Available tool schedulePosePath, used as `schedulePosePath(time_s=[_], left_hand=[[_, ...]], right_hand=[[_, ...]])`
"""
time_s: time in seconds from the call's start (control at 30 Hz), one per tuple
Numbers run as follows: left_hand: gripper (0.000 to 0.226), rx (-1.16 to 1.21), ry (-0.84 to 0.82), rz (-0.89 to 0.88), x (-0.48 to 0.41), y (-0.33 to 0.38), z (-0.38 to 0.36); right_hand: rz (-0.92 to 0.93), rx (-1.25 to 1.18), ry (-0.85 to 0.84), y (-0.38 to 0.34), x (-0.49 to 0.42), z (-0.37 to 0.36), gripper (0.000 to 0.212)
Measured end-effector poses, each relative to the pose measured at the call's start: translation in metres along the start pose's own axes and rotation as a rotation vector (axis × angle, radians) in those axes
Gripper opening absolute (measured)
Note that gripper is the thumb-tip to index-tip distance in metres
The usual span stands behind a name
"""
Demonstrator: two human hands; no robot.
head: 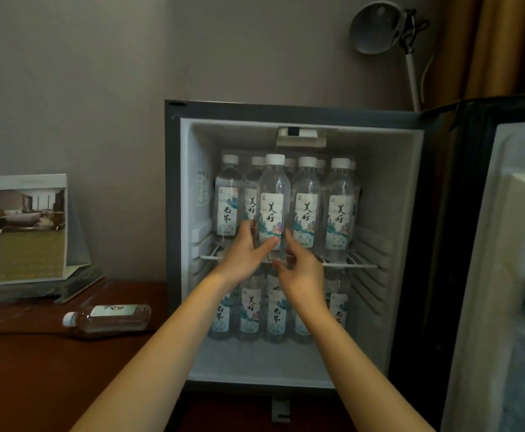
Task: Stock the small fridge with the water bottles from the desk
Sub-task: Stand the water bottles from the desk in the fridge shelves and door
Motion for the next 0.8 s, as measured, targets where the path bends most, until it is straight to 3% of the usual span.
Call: schedulePosePath(time_s=[0.2, 0.4, 0.53, 0.8], left_hand=[[0.055, -0.194, 0.165, -0.057, 0.009, 0.005, -0.006], [0.056, -0.298, 0.181, -0.051, 0.005, 0.008, -0.007], [0.058, -0.494, 0.241, 0.000, 0.004, 0.006, -0.008], [0.064, -0.534, 0.279, 0.045, 0.004, 0.003, -0.008]], right_hand=[[-0.030, 0.059, -0.081, 0.006, 0.001, -0.005, 0.067], [-0.063, 0.086, -0.144, 0.006, -0.004, -0.007, 0.074], [-0.101, 0.149, -0.210, 0.005, -0.007, -0.012, 0.076], [-0.125, 0.128, -0.229, 0.000, -0.006, -0.011, 0.078]])
Point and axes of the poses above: each hand's wrist, its own x-axis away from the middle knuckle, its own z-axis out of the back of the hand, y = z × x, the point moved 6 cm from there along -x, towards the middle knuckle, and after that the axes turned 15 degrees about z, right-handed, at the moved point
